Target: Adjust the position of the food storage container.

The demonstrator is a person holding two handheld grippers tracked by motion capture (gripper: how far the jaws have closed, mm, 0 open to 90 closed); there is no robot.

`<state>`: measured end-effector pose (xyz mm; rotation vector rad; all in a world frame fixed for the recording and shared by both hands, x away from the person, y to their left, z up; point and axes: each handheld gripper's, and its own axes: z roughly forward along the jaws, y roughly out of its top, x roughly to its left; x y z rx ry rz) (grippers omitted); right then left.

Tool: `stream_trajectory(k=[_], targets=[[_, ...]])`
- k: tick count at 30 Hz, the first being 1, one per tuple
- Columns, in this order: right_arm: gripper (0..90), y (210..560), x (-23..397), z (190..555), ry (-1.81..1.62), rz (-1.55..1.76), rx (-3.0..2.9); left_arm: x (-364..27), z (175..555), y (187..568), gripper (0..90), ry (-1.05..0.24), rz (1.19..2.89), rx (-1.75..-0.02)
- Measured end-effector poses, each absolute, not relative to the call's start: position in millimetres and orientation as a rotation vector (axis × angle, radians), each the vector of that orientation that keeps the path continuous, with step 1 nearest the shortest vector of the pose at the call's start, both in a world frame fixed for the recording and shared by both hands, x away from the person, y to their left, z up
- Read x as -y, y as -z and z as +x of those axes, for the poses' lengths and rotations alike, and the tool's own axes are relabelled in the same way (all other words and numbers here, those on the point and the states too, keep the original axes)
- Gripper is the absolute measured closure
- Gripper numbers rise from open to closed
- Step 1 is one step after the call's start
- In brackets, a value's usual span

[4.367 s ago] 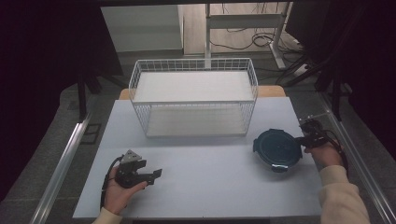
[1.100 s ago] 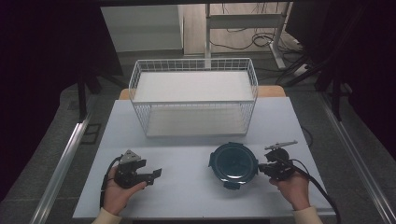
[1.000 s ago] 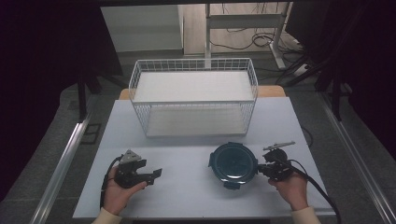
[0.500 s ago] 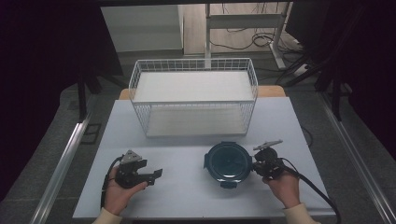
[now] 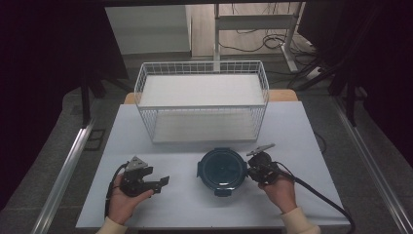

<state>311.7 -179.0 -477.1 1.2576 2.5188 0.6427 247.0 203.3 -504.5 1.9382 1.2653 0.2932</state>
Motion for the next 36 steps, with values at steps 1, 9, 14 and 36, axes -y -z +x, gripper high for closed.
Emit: stream_trajectory(k=[1,9,14,36], targets=[[90.0,477.4,177.3,312.2,-0.647,1.256,-2.522,-203.5,247.1,504.4,23.8,-0.294,1.939,-1.265],[90.0,478.8,157.6,315.3,-0.676,1.218,-2.55,-202.7,246.9,504.7,23.8,-0.291,1.936,-1.268],[90.0,481.2,151.8,315.5,-0.693,1.2,-2.572,-203.8,246.6,504.4,23.8,-0.294,1.935,-1.268],[35.8,460.5,237.0,274.9,-1.188,1.267,-2.327,-197.2,238.4,494.9,23.2,-0.29,1.919,-1.244]])
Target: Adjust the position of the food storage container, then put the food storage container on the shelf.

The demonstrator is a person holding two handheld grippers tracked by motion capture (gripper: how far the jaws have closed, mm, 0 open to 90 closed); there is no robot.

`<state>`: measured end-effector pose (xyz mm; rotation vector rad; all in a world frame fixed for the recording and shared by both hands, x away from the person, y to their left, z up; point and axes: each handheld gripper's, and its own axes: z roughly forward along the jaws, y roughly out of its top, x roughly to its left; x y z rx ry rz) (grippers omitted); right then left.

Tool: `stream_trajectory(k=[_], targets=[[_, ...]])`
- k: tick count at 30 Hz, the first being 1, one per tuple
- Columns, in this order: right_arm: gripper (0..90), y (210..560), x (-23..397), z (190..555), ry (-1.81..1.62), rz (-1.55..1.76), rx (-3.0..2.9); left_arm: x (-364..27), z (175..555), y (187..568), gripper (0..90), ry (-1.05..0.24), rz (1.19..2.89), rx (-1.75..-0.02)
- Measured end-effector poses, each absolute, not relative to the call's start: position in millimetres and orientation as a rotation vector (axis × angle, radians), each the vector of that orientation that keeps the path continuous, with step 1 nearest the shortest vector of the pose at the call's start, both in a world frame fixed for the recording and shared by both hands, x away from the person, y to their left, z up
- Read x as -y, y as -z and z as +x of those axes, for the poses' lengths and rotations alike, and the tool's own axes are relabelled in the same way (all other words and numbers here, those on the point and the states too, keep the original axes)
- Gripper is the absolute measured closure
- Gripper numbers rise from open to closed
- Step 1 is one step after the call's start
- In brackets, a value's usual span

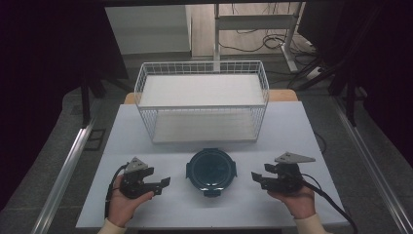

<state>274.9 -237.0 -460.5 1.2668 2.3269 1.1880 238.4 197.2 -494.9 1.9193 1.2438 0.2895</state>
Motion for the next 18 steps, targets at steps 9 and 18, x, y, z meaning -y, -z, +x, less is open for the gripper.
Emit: stream_trajectory(k=[9,18], targets=[[22.9,463.2,240.9,272.9,-1.325,1.282,-2.34,-189.7,232.2,480.4,20.6,-0.282,1.901,-1.216],[18.8,451.2,231.1,266.7,-1.34,1.248,-2.352,-181.5,229.0,466.2,17.5,-0.225,1.876,-1.202]])
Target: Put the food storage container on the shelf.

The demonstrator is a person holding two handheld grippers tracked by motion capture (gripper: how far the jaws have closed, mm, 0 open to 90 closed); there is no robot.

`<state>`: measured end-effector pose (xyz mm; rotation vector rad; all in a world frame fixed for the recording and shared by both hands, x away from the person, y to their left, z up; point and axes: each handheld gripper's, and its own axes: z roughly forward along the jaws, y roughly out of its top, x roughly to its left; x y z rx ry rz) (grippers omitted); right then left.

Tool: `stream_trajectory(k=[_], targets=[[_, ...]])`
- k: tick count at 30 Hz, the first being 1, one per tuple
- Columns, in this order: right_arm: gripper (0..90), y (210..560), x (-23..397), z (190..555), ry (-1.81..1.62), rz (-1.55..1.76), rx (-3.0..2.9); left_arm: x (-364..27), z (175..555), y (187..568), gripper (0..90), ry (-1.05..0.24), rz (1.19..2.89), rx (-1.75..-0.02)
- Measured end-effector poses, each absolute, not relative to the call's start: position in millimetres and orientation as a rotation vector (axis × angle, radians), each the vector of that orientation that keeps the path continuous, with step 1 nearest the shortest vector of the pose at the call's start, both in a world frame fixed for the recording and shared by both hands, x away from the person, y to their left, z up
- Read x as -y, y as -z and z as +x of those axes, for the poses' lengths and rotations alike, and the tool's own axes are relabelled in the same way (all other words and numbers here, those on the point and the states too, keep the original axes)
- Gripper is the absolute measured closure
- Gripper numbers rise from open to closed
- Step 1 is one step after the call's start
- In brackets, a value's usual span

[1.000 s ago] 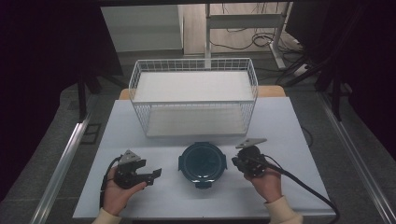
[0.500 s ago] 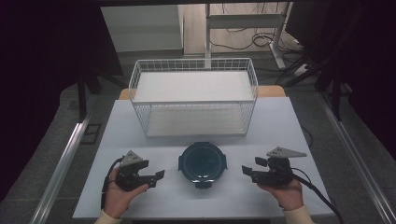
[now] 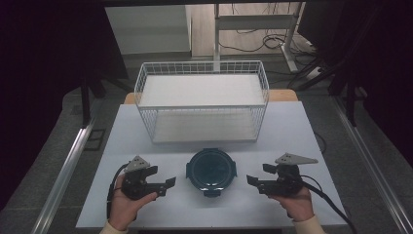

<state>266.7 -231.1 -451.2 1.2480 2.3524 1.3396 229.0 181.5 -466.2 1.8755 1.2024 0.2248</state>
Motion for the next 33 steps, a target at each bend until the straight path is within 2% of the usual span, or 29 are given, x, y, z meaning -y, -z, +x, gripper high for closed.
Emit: stream_trajectory(k=[8,14,24,33], targets=[[16.1,448.0,206.8,268.0,-1.401,1.307,-2.395,-174.8,237.2,459.0,15.1,-0.119,1.855,-1.207],[13.3,454.3,191.6,285.3,-1.4,1.434,-2.391,-167.3,260.0,461.3,12.0,0.05,1.795,-1.233],[12.4,479.0,181.3,314.0,-1.401,1.598,-2.43,-164.7,286.9,490.1,10.5,0.193,1.736,-1.342],[11.6,493.6,173.6,321.0,-1.407,1.677,-2.482,-143.4,302.0,508.5,10.7,0.316,1.746,-1.334]])
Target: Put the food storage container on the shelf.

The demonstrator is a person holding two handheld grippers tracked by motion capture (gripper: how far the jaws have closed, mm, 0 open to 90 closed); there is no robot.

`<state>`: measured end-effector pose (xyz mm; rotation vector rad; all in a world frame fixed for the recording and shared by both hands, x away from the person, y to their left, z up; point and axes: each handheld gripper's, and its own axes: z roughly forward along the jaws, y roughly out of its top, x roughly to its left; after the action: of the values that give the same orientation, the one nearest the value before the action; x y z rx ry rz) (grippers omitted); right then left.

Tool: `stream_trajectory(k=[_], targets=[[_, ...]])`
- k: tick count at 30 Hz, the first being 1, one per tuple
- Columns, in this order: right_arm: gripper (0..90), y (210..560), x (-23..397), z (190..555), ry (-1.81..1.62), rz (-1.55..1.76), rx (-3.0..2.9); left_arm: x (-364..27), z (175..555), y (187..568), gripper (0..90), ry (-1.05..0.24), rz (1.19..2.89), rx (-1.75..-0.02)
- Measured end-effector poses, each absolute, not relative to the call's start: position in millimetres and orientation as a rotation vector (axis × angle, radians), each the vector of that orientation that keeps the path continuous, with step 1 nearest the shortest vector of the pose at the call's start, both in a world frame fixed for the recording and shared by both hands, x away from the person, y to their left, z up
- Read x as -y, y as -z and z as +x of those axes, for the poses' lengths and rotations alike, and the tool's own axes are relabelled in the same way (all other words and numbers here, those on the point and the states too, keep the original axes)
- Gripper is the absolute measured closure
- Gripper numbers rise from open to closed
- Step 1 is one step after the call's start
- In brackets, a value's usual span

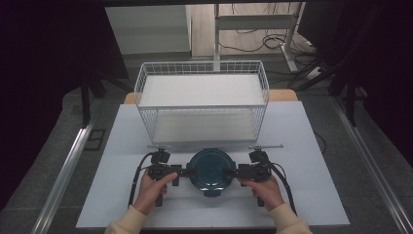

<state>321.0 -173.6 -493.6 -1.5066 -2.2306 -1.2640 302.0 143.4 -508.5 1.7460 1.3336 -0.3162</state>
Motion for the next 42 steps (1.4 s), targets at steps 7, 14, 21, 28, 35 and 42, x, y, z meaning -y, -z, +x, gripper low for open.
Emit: stream_trajectory(k=[7,14,21,28,35,42], targets=[[13.2,502.6,164.1,322.0,1.232,-1.494,2.205,-140.6,301.8,513.9,12.9,0.373,1.717,-1.335],[20.5,504.6,162.7,322.2,1.217,-1.528,2.139,-138.0,299.6,519.8,21.5,0.44,1.713,-1.333],[33.6,506.2,175.7,324.5,1.236,-1.541,2.001,-136.7,297.0,517.3,27.1,0.435,1.702,-1.362],[40.6,498.8,180.1,307.3,1.338,-1.513,2.024,-138.4,283.6,508.8,33.4,0.385,1.698,-1.347],[43.0,494.4,180.4,294.5,1.408,-1.459,2.087,-140.6,272.5,504.6,37.1,0.347,1.699,-1.332],[43.2,489.1,178.8,290.9,1.447,-1.422,2.13,-140.7,268.6,498.3,37.1,0.305,1.698,-1.306]])
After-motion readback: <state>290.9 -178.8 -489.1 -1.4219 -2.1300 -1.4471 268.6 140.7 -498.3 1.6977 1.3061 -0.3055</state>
